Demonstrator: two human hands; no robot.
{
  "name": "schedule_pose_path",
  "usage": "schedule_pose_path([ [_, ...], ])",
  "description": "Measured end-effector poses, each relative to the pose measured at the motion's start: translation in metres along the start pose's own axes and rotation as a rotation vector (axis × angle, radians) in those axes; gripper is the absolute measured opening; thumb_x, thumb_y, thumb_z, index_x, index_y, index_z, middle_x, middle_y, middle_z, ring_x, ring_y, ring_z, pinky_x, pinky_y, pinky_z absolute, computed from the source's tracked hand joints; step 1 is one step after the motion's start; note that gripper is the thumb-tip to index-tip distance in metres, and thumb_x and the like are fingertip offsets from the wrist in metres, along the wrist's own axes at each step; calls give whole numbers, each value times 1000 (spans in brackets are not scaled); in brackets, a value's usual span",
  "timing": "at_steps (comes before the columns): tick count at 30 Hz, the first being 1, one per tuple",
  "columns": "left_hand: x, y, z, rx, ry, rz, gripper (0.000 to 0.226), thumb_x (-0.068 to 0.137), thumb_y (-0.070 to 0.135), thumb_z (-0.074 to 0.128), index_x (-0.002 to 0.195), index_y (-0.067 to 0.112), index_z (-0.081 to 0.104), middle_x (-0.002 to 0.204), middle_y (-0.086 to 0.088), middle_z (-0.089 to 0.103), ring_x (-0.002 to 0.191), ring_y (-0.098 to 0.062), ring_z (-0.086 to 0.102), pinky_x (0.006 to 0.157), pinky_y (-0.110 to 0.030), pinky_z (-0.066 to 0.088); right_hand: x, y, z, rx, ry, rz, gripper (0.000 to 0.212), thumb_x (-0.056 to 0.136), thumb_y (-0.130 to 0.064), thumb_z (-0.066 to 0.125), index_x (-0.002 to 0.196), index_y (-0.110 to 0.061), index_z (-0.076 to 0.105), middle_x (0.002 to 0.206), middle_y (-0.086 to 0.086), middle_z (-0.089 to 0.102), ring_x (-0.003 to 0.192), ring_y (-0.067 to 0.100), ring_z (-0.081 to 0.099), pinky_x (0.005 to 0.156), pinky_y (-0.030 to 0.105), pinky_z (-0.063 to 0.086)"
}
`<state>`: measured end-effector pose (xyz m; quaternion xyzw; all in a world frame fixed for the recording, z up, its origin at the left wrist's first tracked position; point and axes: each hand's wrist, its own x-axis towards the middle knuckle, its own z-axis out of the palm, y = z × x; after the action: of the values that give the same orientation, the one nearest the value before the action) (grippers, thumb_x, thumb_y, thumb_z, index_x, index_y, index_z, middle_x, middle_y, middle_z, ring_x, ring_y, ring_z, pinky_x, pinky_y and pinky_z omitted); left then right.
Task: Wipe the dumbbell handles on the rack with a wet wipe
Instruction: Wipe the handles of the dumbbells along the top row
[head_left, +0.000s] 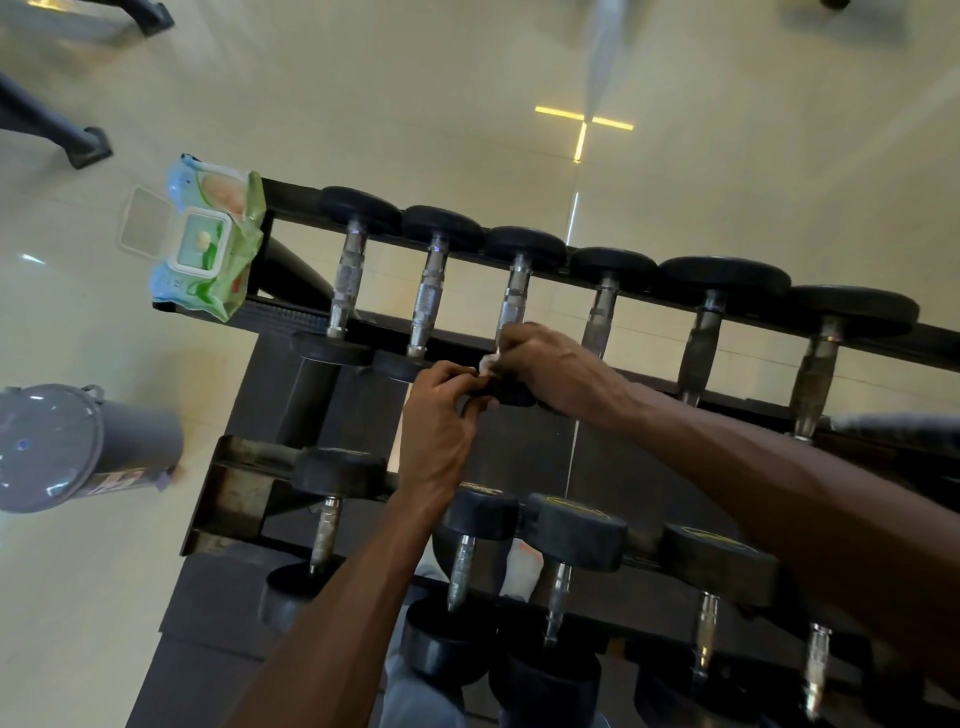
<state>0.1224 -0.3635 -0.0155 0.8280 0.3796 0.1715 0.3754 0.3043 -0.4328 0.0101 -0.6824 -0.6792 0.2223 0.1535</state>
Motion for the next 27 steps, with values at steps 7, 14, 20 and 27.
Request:
schedule_pose_path([
  [7,-2,-3,3,-16,25,9,22,82,18,86,102,11,79,106,1,67,100,-16,64,88,-29,55,3,9,18,176,290,235,14,91,-11,73,103,-15,79,97,-3,67,83,8,63,74,26,56],
  [14,0,-1,1,-20,20,23,22,81,17,86,102,10,79,105,0,67,100,-19,64,86,-33,56,33,23,-19,-139,291,161,22,102,-12,50,105,-3,69,103,3,51,92,11,45,78,25,53],
  [20,-1,-3,3,6,19,33,22,83,16,84,103,10,79,106,-2,68,100,-21,64,85,-34,56,29,0,5,-386,-32,-102,25,95,-27,63,107,-6,69,121,10,53,107,21,46,71,24,45],
  [27,1,-3,3,-8,26,39,19,81,14,86,98,9,79,102,-2,68,95,-22,65,81,-38,57,64,20,-5,-340,468,304,22,92,7,62,112,2,70,108,11,58,100,24,55,74,33,59],
])
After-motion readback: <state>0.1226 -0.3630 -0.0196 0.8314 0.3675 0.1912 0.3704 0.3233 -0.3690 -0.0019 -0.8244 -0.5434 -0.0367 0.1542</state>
